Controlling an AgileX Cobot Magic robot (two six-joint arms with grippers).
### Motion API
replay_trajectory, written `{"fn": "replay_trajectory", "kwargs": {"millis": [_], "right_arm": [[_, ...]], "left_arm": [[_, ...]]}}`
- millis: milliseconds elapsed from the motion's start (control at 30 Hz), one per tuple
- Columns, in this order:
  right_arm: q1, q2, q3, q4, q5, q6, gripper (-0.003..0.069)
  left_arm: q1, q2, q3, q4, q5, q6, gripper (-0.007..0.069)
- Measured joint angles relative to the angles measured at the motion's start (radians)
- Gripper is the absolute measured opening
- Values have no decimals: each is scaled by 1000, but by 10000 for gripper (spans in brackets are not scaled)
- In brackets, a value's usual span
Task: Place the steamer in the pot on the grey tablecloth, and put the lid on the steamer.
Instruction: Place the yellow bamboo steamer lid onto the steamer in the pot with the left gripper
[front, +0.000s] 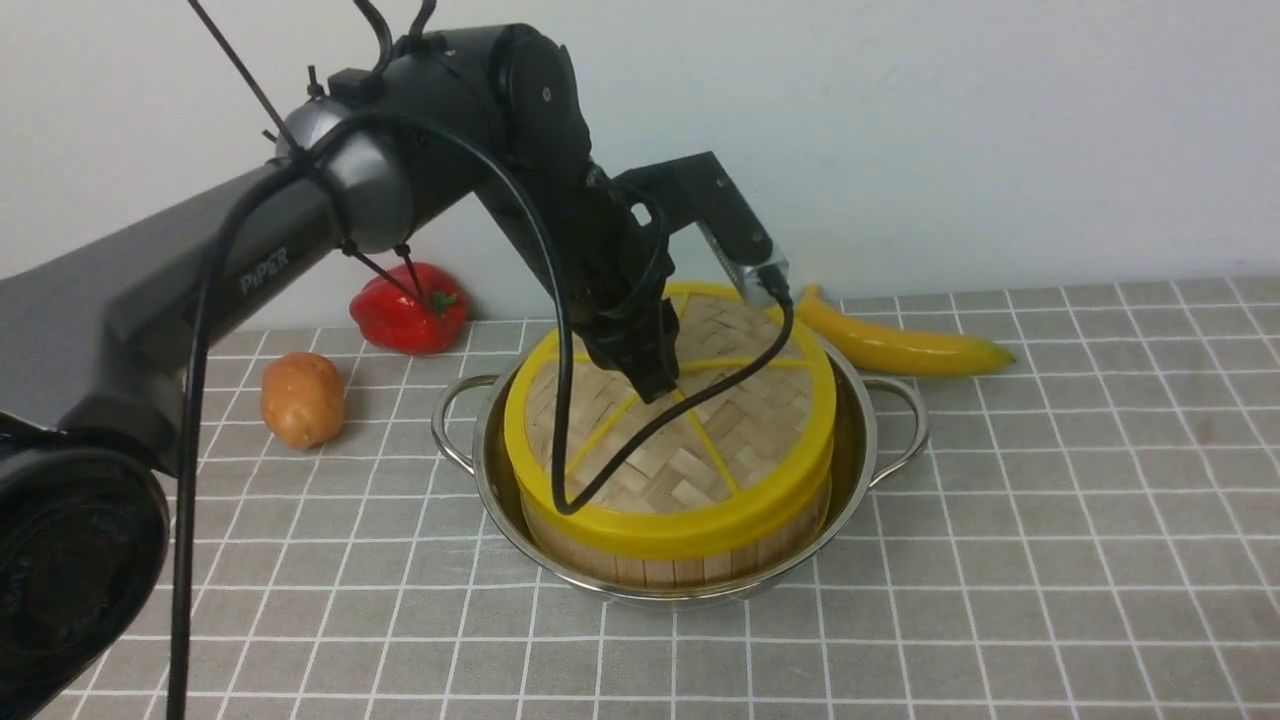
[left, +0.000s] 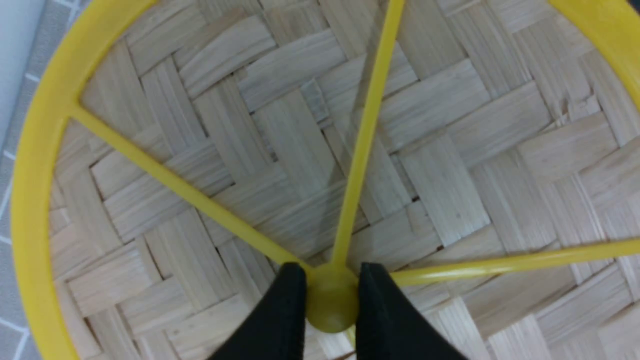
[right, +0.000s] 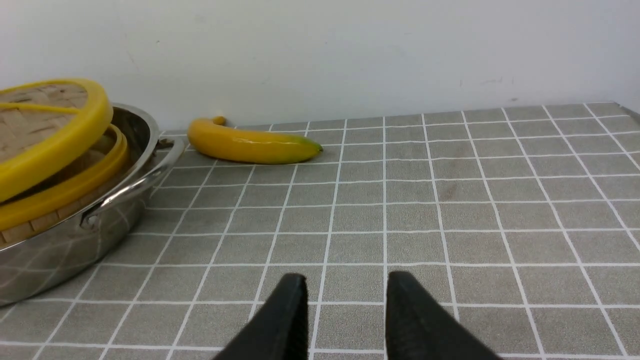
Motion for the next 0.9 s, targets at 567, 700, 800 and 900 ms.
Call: {"fn": "replay_trajectory", "kwargs": {"millis": [567,700,800,900], "right_arm": [[0,0,0,0,0,-2,242],[0,0,0,0,0,-2,242],[0,0,0,0,0,-2,242],[0,0,0,-1,0,-2,242]], "left_arm": [[-5,17,0,6,-19,1,117],[-5,17,1,8,-37,1,117],[-5,18,1,8,-39,1,117],[-5,18,1,8,-41,1,117]]}}
